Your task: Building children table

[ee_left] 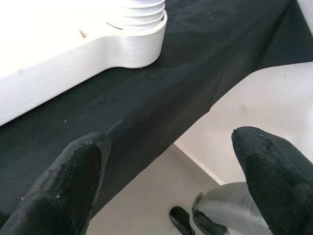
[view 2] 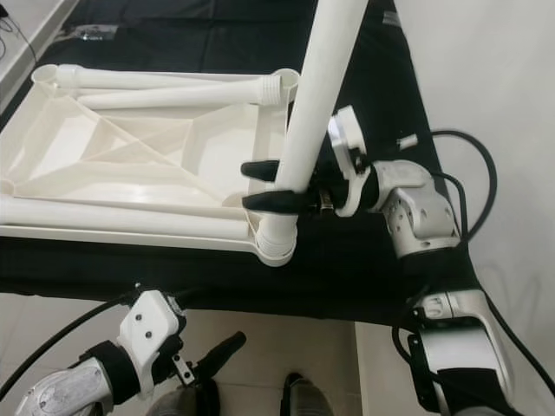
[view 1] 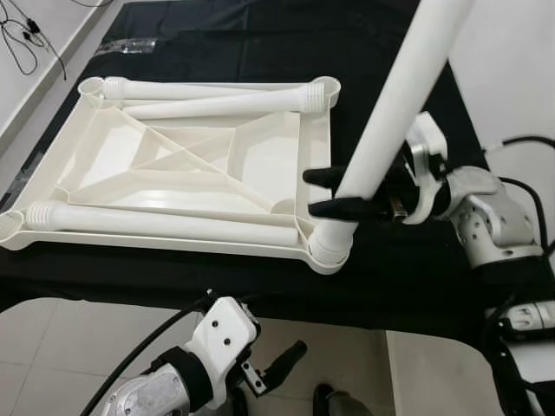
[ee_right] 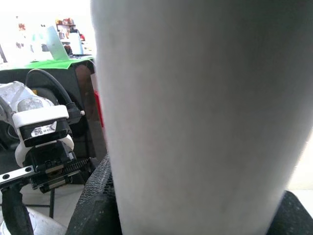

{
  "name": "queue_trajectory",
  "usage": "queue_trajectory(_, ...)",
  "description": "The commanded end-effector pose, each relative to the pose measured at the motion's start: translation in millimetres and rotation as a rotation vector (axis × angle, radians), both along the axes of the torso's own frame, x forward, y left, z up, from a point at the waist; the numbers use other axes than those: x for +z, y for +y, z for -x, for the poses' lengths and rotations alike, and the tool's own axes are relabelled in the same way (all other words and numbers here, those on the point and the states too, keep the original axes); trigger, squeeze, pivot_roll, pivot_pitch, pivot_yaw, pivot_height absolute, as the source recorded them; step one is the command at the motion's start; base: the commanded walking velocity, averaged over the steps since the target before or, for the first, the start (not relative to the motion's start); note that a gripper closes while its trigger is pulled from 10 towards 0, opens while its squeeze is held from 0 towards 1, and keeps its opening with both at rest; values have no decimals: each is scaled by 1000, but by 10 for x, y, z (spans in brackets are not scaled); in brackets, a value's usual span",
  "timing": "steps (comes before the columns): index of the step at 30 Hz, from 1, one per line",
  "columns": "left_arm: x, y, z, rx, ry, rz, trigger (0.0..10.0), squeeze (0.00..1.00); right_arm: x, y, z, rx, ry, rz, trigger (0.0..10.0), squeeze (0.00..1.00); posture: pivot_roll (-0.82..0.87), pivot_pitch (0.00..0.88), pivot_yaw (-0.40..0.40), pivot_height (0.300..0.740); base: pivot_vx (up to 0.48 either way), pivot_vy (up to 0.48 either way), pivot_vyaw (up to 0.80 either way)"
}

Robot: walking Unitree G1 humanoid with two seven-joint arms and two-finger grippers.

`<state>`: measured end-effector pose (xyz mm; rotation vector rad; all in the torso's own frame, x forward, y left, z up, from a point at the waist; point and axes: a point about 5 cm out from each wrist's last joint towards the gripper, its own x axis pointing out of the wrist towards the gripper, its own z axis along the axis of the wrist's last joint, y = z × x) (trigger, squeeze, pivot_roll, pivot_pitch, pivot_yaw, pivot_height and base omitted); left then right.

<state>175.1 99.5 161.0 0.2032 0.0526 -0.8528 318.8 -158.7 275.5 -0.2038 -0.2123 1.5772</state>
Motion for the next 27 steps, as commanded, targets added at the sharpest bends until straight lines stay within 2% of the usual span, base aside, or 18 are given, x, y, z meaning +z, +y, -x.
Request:
queue_trajectory(1,-63,9,16,-1,35,-6,10000,0,-118,39,38,28,26,64,10000,0,74,295,18,740,0,0,0)
queue_trajectory(5,-62,9,15,-1,35,-6,10000,0,-99,35,53,28,13,77,10000,0,75,296,18,740,0,0,0)
queue_trajectory(9,-62,10,13,0,35,-5,10000,0,-159,30,76,34,-1,143,10000,0,74,296,17,740,0,0,0)
queue_trajectory(13,-61,8,12,1,33,-5,10000,0,-301,24,117,51,-28,279,10000,0,75,297,17,740,0,0,0)
queue_trajectory(15,-61,8,13,2,33,-5,10000,0,-312,28,131,58,-31,293,10000,0,76,297,17,740,0,0,0)
queue_trajectory(19,-60,7,14,2,33,-4,10000,0,-208,50,130,72,-11,215,10000,0,76,297,18,740,0,0,0)
queue_trajectory(23,-59,7,16,1,33,-4,10000,0,-151,52,129,82,-4,184,10000,0,76,297,16,740,0,0,0)
queue_trajectory(27,-60,9,18,3,33,-4,10000,0,-193,58,116,79,-3,239,10000,0,75,297,16,740,0,0,0)
